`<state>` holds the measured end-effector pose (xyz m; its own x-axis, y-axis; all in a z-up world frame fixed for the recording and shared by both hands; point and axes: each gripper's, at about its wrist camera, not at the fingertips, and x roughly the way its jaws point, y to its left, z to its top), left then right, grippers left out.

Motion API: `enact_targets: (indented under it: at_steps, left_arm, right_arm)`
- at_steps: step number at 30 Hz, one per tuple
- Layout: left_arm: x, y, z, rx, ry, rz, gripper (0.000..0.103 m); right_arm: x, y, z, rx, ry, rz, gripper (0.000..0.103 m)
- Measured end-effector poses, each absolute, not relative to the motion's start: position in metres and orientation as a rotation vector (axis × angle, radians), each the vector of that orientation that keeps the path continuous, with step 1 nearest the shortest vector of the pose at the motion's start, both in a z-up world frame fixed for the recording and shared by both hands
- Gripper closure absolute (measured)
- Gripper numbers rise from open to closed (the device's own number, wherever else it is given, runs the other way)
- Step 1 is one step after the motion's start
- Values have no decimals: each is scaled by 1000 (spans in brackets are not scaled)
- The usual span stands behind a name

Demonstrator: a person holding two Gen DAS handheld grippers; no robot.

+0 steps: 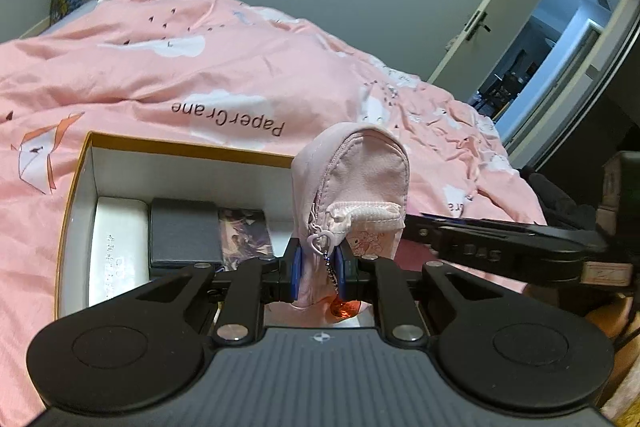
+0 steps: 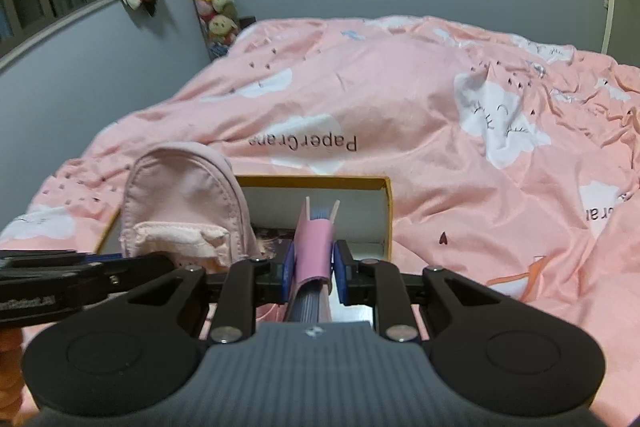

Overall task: Organize objects
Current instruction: 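Carry pouch and card holder over the orange box and lower them inside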

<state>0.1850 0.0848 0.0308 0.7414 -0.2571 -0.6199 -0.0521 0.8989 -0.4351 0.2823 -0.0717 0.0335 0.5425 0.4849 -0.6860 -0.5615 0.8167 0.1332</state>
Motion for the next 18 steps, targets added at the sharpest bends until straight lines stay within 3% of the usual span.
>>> enact_targets:
  at_steps: [18]
  left_arm:
    - [216,123,-6,-506,772,-57,84]
  right_arm:
    - [329,-9,-34,-235,897,549,81]
